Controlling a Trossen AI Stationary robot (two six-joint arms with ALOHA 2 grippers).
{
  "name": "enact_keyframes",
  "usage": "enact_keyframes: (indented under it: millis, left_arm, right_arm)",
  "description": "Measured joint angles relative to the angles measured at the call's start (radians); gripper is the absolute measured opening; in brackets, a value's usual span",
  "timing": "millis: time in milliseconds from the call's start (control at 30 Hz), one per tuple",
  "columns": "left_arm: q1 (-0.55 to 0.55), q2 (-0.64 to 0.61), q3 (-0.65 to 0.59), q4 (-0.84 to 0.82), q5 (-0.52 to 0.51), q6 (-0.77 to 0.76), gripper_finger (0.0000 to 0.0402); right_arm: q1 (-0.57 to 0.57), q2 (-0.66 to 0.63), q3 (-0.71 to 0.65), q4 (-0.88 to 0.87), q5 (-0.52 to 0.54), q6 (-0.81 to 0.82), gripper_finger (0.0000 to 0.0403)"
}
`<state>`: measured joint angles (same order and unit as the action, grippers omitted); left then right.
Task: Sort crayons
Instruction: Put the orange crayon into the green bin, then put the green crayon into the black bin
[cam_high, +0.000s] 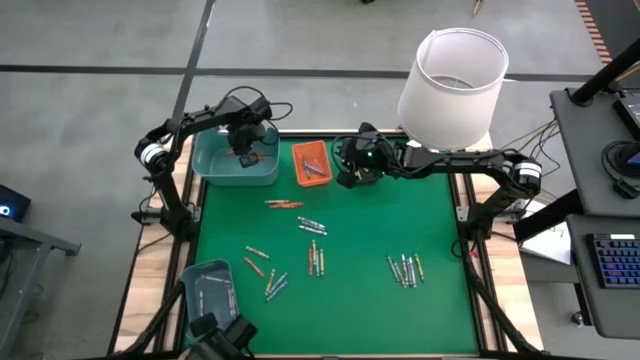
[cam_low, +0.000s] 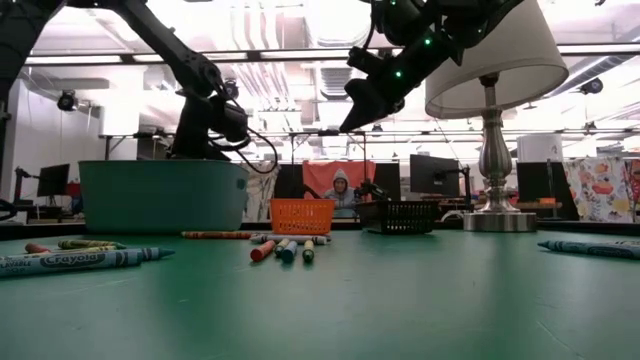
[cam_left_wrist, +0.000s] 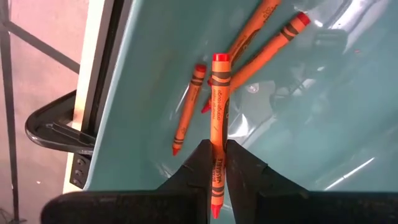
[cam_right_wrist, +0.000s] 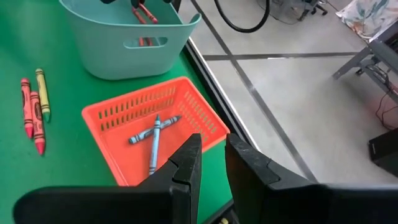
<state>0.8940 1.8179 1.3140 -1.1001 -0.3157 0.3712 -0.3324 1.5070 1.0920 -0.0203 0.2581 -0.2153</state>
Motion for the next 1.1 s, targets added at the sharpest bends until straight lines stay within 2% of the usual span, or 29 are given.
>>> enact_keyframes:
  millis: [433,633,800,933,1100]
  left_arm:
    - [0.0,-0.002,0.0,0.0,-0.016,-0.018,0.0053]
    - [-0.006,-0.018,0.0,-0.001,-0.017,-0.087,0.0063]
    - [-0.04,-0.096,0.0,0.006,-0.016,-0.136,0.0064]
    - [-0.09,-0.193,-0.003,0.078,-0.009,-0.178,0.0064]
    - [-0.161,-0.329,-0.041,0.25,0.136,-0.181,0.0064]
  right_arm:
    - [0.001,0.0,0.0,0.002,0.0,0.013,0.0061]
    - [0.001,0.0,0.0,-0.009,0.0,0.054,0.0061]
    - [0.001,0.0,0.0,-0.057,-0.005,0.127,0.0061]
    - [0.001,0.0,0.003,-0.118,-0.042,0.205,0.0061]
    - [0.001,0.0,0.003,-0.133,-0.19,0.332,0.0061]
